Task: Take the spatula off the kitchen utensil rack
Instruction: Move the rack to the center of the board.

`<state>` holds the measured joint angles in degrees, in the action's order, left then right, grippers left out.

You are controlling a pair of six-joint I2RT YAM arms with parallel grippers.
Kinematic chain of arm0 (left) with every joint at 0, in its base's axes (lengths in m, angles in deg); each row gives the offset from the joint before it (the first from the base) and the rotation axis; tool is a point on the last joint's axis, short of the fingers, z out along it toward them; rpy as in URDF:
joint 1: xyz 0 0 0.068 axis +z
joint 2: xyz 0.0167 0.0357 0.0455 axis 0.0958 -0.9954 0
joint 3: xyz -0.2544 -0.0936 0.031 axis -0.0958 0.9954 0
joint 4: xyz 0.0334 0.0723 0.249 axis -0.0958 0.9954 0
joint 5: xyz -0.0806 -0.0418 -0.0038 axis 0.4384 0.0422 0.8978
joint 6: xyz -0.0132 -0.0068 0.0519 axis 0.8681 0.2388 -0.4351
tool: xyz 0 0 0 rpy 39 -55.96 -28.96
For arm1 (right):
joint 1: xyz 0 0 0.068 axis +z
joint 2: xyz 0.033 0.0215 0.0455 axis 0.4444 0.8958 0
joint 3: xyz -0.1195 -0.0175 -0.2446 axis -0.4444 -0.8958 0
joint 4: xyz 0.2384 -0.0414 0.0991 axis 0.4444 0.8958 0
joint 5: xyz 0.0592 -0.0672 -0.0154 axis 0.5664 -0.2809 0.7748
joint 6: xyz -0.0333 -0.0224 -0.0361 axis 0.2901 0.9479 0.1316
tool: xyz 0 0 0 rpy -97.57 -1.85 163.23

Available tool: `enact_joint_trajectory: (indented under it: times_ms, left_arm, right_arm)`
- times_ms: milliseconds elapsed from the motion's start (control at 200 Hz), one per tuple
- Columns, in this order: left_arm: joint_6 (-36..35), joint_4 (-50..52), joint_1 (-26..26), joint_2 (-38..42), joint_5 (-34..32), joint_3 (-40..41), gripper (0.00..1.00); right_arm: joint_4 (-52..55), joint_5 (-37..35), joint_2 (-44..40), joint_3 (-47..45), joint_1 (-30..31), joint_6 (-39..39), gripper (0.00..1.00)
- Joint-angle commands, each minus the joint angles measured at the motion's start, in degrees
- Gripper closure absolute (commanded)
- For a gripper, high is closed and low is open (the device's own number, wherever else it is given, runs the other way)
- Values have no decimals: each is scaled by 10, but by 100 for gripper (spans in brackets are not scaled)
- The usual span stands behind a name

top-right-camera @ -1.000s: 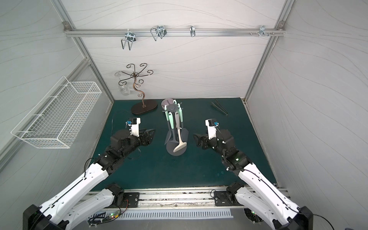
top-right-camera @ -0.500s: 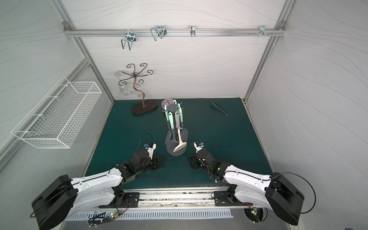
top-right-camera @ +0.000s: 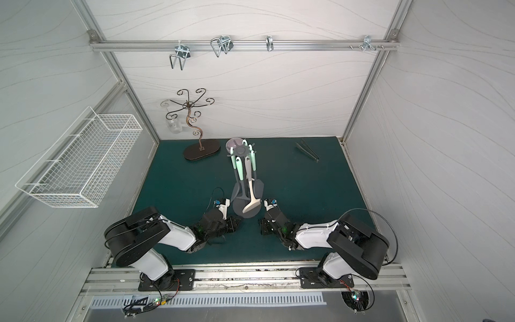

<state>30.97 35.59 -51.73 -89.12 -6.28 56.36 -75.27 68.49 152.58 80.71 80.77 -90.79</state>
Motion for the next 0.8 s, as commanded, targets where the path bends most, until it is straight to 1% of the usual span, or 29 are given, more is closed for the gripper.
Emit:
enact_joint_trajectory:
  times_ms: [0, 105, 215, 390, 640, 795]
  left_arm:
    - [10, -10, 8, -36, 1, -19, 81]
    - [7, -11, 30, -53, 5, -30, 81]
    - [1, -19, 61, -86, 36, -54, 81]
    - [4, -51, 107, -144, 66, -92, 81]
    - [-1, -36, 136, -195, 97, -168, 80]
    - [-5, -23, 154, -219, 111, -207, 79]
  right_arm:
    - [-42, 30, 31, 14, -23, -10, 67]
    - [-80, 60, 66, 18, -62, -14, 68]
    - [-111, 89, 104, 31, -96, -15, 68]
    - [-133, 109, 149, 54, -126, -9, 68]
    - [-142, 142, 203, 100, -177, -2, 67]
    - [-131, 155, 224, 134, -201, 16, 67]
